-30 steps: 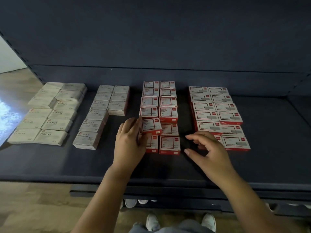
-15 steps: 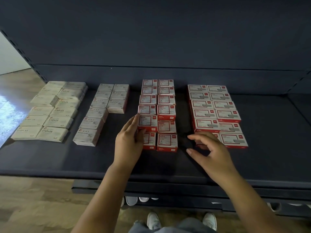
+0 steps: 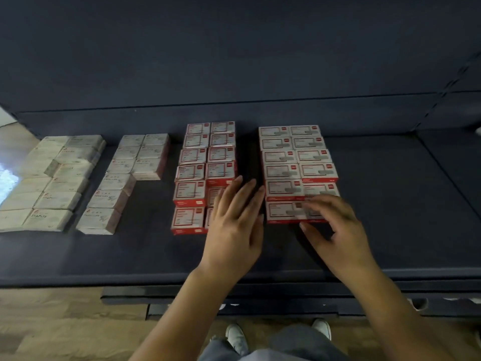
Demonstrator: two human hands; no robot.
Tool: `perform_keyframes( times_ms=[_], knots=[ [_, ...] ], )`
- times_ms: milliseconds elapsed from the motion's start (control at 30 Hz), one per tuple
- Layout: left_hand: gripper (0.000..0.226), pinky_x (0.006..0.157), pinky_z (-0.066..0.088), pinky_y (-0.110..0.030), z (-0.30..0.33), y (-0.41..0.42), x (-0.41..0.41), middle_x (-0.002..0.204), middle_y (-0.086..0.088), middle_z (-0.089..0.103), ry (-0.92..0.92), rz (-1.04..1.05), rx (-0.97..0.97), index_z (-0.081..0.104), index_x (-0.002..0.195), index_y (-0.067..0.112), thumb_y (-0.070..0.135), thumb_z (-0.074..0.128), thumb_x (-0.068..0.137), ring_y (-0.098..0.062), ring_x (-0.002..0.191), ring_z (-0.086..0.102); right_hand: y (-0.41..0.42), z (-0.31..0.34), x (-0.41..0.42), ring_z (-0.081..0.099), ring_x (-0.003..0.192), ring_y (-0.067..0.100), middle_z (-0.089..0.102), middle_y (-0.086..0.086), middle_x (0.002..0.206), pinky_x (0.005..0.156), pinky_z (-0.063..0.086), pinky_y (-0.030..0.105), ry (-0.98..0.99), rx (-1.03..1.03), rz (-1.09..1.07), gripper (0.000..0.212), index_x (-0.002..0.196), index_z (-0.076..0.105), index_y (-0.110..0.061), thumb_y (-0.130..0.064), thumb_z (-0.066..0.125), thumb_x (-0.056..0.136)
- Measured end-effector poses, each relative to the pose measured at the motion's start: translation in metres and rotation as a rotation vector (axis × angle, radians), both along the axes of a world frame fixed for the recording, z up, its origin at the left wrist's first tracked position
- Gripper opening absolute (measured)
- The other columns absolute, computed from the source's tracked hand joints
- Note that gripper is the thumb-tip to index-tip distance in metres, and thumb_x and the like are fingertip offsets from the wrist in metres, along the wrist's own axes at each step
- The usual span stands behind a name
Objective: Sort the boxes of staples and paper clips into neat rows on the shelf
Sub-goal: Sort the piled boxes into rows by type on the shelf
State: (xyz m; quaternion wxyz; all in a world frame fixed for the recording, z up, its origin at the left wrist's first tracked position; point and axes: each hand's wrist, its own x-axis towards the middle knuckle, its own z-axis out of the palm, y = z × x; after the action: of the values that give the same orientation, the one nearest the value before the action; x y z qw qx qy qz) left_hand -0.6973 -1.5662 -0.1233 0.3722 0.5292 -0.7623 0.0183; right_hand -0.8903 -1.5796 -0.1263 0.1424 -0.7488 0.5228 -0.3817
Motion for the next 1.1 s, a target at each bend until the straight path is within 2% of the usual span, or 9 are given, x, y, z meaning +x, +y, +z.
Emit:
perform_keyframes(
  times_ms=[167,233,400,500,700,833,933,1000,1100],
  knots=[
    [0.038,0.099,0.037,-0.06,0.001,-0.018,-0.069,0.133,-0.006,0.041,-0.086,-0.095,0.029,0.043,0.126,0.015,0.02,0.044,0.088,-0.031,0.13,0.034,-0.005,-0.003,-0.062,0.052,0.098,0.02,0.06,0.01,0.108,0.082,0.037,0.009,0.012,0.011,-0.082,0.033,0.1,0.069,-0.005,-0.003,0.077,0.069],
    [0.039,0.098,0.038,-0.06,0.002,-0.026,-0.101,0.131,-0.007,0.044,-0.127,-0.117,0.032,0.048,0.124,0.013,0.021,0.044,0.086,-0.032,0.129,0.035,-0.007,-0.003,-0.092,0.053,0.098,0.02,0.061,0.011,0.106,0.085,0.039,0.014,0.022,0.004,-0.105,0.03,0.099,0.069,-0.005,-0.011,0.072,0.07],
    [0.039,0.094,0.041,-0.06,-0.001,-0.052,-0.182,0.128,-0.012,0.055,-0.179,-0.17,0.04,0.061,0.118,0.007,0.022,0.045,0.086,-0.032,0.127,0.037,-0.021,-0.004,-0.174,0.051,0.099,0.024,0.061,0.014,0.105,0.085,0.039,0.03,0.072,0.019,-0.18,0.039,0.099,0.069,-0.004,0.004,0.08,0.063],
    [0.039,0.097,0.038,-0.06,-0.003,-0.07,-0.224,0.127,-0.011,0.055,-0.195,-0.211,0.037,0.061,0.118,0.008,0.022,0.044,0.085,-0.029,0.127,0.037,-0.036,0.002,-0.221,0.053,0.101,0.033,0.059,0.014,0.109,0.084,0.038,0.03,0.026,0.092,-0.253,0.038,0.103,0.068,-0.006,0.003,0.078,0.067],
    [0.041,0.092,0.04,-0.059,-0.01,-0.112,-0.284,0.121,-0.012,0.059,-0.248,-0.177,0.054,0.064,0.112,0.009,0.025,0.04,0.083,-0.027,0.122,0.038,-0.103,0.024,-0.291,0.052,0.105,0.02,0.053,0.008,0.116,0.079,0.028,0.008,-0.13,0.223,-0.435,0.036,0.116,0.061,-0.009,-0.008,0.068,0.081],
    [0.041,0.089,0.043,-0.061,-0.014,-0.126,-0.303,0.118,-0.014,0.06,-0.255,-0.173,0.068,0.064,0.111,0.006,0.024,0.039,0.084,-0.028,0.12,0.037,-0.157,0.024,-0.328,0.054,0.108,0.022,0.053,0.009,0.124,0.083,0.038,0.021,-0.341,0.306,-0.615,0.044,0.128,0.05,-0.012,-0.013,0.06,0.085],
    [0.04,0.09,0.041,-0.061,-0.016,-0.129,-0.309,0.119,-0.014,0.059,-0.275,-0.182,0.036,0.065,0.11,0.006,0.022,0.039,0.083,-0.029,0.122,0.036,-0.182,0.019,-0.346,0.052,0.113,0.027,0.047,0.011,0.132,0.083,0.043,0.029,-0.288,0.334,-0.674,0.055,0.137,0.038,-0.014,-0.018,0.059,0.086],
    [0.039,0.092,0.04,-0.06,-0.016,-0.131,-0.31,0.119,-0.014,0.059,-0.267,-0.184,0.016,0.065,0.109,0.006,0.022,0.04,0.084,-0.03,0.122,0.037,-0.193,0.02,-0.353,0.046,0.12,0.031,0.037,0.012,0.14,0.089,0.044,0.038,-0.239,0.396,-0.684,0.073,0.145,0.021,-0.019,-0.026,0.062,0.086],
    [0.039,0.092,0.038,-0.059,-0.014,-0.134,-0.307,0.119,-0.015,0.06,-0.273,-0.181,-0.01,0.066,0.11,0.006,0.023,0.042,0.084,-0.031,0.121,0.038,-0.208,0.025,-0.356,0.044,0.121,0.032,0.029,0.013,0.145,0.091,0.042,0.04,-0.219,0.537,-0.684,0.092,0.148,-0.001,-0.028,-0.04,0.064,0.083]
  ],
)
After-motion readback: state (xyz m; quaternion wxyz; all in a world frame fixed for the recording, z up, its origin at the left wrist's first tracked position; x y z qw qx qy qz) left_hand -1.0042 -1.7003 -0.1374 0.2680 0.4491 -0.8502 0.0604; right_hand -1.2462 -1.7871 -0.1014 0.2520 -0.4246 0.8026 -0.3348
